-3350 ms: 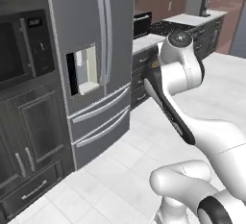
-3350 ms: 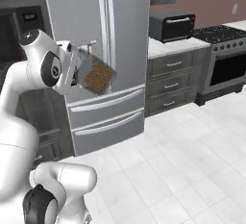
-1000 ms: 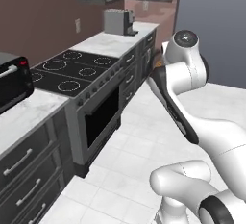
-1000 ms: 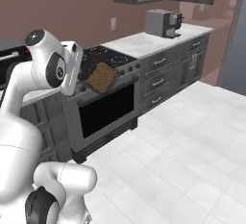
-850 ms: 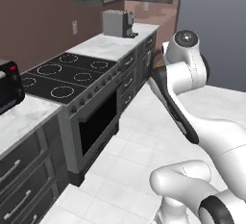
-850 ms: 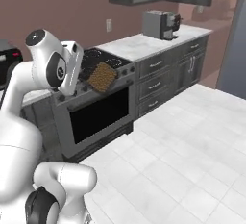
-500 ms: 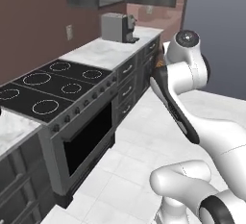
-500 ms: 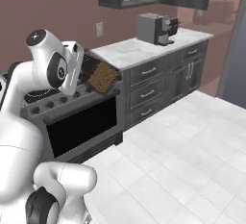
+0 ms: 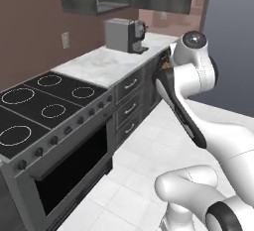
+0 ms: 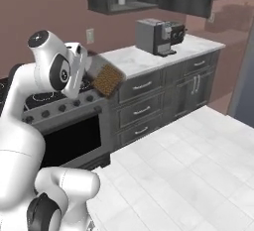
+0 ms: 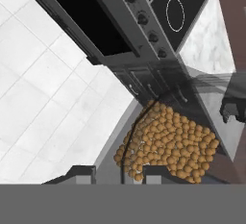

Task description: Pick the jar and candle from the dining table and place them in the open cabinet. Close the cabinet after placing the objects.

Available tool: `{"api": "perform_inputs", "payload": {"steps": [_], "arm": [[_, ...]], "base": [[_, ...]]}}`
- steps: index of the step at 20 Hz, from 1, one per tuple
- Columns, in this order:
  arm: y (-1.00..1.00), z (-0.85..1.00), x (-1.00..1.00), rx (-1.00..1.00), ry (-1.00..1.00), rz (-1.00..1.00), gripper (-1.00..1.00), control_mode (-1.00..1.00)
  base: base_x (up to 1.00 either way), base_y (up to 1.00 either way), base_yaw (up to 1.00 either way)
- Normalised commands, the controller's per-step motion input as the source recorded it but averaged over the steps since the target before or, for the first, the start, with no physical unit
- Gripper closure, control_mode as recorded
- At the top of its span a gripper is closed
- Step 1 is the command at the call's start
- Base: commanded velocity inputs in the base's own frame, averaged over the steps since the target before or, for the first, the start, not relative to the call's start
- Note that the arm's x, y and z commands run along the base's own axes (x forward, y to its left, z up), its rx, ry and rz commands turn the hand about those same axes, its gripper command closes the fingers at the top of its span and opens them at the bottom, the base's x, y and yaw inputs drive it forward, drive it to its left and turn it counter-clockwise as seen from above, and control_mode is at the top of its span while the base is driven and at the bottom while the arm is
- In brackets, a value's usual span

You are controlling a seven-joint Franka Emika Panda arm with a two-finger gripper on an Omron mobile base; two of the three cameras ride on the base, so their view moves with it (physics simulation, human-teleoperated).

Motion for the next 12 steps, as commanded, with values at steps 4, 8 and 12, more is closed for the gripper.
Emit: {"api": "perform_inputs", "payload": {"steps": [4, 8, 12], "arm": [[0.00, 0.00, 0.00, 0.00, 0.00, 0.00, 1.00, 1.00], [0.00, 0.00, 0.00, 0.00, 0.00, 0.00, 1.00, 1.00], [0.00, 0.00, 0.00, 0.00, 0.00, 0.00, 1.00, 1.00]], "base": [[1.00, -0.44, 0.29], [1.00, -0.41, 0.33], [1.00, -0.47, 0.32]]}}
